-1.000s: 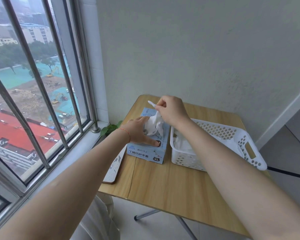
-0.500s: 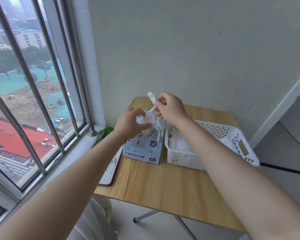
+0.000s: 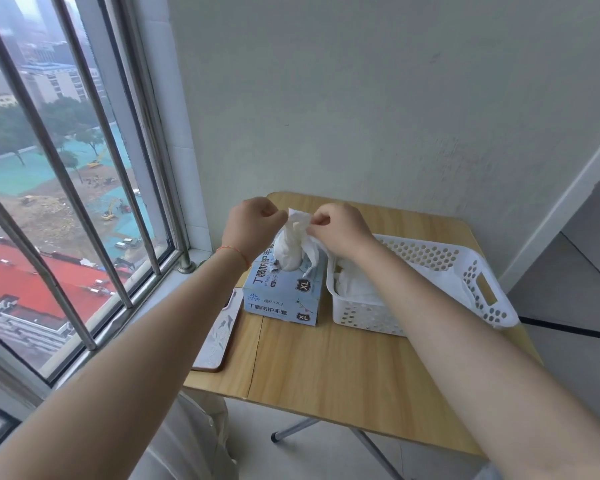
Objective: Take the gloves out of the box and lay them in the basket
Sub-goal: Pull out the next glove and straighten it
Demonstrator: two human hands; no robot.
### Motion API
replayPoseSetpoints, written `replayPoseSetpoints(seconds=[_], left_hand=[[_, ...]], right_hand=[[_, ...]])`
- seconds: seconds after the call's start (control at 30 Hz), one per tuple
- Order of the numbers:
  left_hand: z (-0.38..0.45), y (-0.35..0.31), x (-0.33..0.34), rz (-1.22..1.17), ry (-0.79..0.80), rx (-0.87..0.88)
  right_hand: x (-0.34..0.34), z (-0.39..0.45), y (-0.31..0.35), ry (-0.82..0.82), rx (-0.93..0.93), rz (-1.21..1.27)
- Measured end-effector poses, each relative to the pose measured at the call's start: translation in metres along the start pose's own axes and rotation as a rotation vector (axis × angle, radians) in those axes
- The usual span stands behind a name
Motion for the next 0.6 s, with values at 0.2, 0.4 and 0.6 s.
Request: replayPoseSetpoints(seconds=[0.2, 0.4, 0.6], left_hand=[[-0.005, -0.004, 0.028, 0.177, 0.265, 0.143], [-0.008, 0.023, 0.033, 0.348, 0.276, -0.034], [-0.009, 0.037, 0.036, 0.331, 0.322, -0.090]], right_hand=[[-0.008, 0.002, 0.014, -0.006, -0.084, 0.150], [-0.028, 0.001, 0.023, -0.191, -0.143, 0.263], [-0.066, -0.004, 0.030, -0.343, -0.157, 0.384]])
Point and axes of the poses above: each hand's wrist, its own z-axis towards the middle knuckle, its own x-axis out of the palm, y = z × x, the point moved 5 cm from there along z, towards the middle knuckle, and after that the axes turned 8 degrees about y, right-handed, at the moved point
